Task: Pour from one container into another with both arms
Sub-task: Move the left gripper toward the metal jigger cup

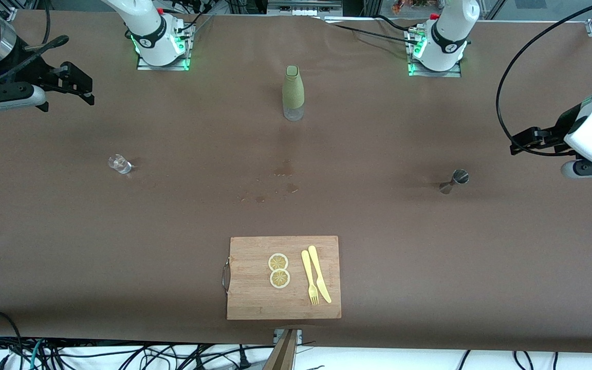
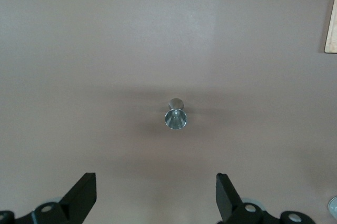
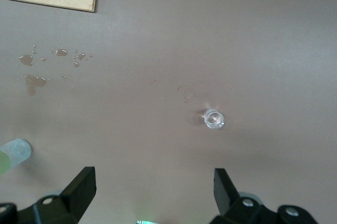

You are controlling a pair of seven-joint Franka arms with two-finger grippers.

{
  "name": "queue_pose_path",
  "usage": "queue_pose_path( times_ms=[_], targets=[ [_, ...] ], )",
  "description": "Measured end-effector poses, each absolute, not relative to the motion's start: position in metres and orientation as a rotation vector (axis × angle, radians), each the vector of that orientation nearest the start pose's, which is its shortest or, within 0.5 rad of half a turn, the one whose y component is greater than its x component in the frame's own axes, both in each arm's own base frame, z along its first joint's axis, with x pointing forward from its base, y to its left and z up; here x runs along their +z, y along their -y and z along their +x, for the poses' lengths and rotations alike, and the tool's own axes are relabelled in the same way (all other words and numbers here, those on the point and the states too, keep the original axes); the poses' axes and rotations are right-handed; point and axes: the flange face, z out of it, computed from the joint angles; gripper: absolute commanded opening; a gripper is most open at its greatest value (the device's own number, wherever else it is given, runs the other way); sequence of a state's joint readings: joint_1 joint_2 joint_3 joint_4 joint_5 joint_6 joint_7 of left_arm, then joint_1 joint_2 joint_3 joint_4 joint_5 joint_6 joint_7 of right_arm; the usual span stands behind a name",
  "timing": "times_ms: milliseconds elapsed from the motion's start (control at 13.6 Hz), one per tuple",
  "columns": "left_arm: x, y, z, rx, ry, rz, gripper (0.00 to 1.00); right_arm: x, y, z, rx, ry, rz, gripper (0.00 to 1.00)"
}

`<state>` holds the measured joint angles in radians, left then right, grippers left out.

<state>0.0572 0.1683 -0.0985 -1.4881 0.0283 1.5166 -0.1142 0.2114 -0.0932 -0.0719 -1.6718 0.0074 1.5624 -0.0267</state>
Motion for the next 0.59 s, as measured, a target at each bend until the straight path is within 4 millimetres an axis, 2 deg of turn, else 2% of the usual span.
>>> queue_pose_path(
  times_ms=[589],
  targets=[
    [0.5557, 0.0202, 0.5979, 0.233, 0.112, -3.108, 1.0, 0.6262, -0.0711, 0.5193, 0.024, 0.258, -3.118, 0.99]
  ],
)
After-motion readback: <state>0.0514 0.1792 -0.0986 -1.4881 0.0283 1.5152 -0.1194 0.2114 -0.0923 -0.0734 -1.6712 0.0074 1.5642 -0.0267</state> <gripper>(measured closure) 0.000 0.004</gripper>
